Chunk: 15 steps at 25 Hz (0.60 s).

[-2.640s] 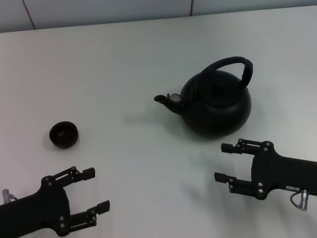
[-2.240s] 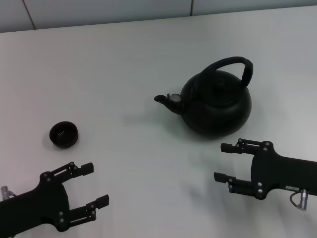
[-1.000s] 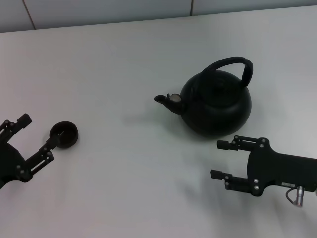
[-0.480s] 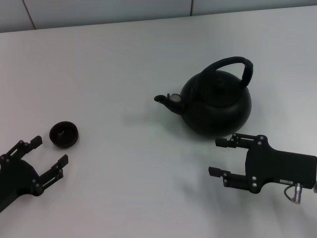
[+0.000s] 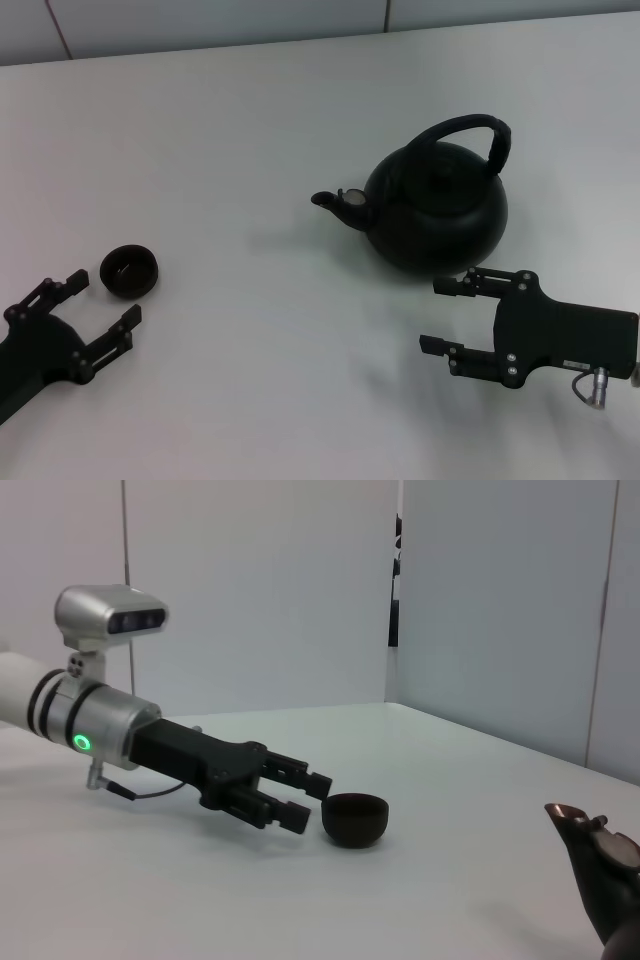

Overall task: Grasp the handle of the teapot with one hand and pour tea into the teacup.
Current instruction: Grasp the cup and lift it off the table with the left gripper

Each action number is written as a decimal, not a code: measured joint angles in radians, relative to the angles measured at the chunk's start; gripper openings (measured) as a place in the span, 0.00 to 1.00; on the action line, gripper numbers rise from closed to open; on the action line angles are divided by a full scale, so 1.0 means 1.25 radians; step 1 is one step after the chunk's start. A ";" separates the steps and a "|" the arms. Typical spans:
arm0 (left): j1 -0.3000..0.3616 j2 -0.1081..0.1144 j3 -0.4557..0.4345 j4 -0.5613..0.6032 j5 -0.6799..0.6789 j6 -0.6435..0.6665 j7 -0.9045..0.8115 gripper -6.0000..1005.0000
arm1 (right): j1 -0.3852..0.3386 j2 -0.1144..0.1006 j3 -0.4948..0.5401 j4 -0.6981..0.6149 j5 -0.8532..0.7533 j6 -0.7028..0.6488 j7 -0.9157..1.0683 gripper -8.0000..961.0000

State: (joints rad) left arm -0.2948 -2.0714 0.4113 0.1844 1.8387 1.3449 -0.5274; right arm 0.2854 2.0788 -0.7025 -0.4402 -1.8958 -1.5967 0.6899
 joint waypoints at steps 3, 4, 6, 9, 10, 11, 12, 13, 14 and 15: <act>-0.017 0.000 -0.001 -0.011 0.000 -0.024 0.000 0.76 | 0.000 0.000 0.000 0.000 0.000 0.000 0.000 0.68; -0.025 -0.001 -0.001 -0.015 0.000 -0.033 0.000 0.76 | 0.000 0.000 0.001 0.000 0.000 0.000 0.001 0.68; -0.041 -0.001 -0.002 -0.026 -0.001 -0.049 0.000 0.76 | 0.000 0.000 0.002 0.000 0.000 -0.001 0.001 0.68; -0.065 -0.001 -0.005 -0.041 -0.003 -0.081 0.000 0.76 | 0.000 0.001 0.008 0.000 0.000 -0.005 0.001 0.68; -0.065 -0.001 -0.005 -0.041 -0.003 -0.081 0.000 0.76 | 0.000 0.001 0.008 0.000 0.000 -0.005 0.001 0.68; -0.076 -0.001 -0.008 -0.049 -0.003 -0.094 0.000 0.76 | 0.000 0.001 0.008 0.000 0.000 -0.007 0.001 0.68; -0.076 -0.001 -0.008 -0.049 -0.003 -0.094 0.000 0.76 | 0.000 0.001 0.008 0.000 0.000 -0.007 0.001 0.68; -0.082 -0.001 -0.010 -0.052 -0.003 -0.101 0.000 0.76 | 0.000 0.001 0.008 0.000 0.000 -0.007 0.001 0.68; -0.088 -0.001 -0.011 -0.054 -0.003 -0.106 0.000 0.75 | 0.001 0.001 0.009 0.000 0.000 -0.007 0.001 0.68; -0.088 -0.001 -0.011 -0.054 -0.003 -0.106 0.000 0.75 | 0.001 0.001 0.009 0.000 0.000 -0.007 0.001 0.68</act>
State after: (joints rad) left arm -0.4045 -2.0726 0.3975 0.1173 1.8346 1.2127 -0.5277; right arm 0.2868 2.0798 -0.6918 -0.4402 -1.8959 -1.6057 0.6916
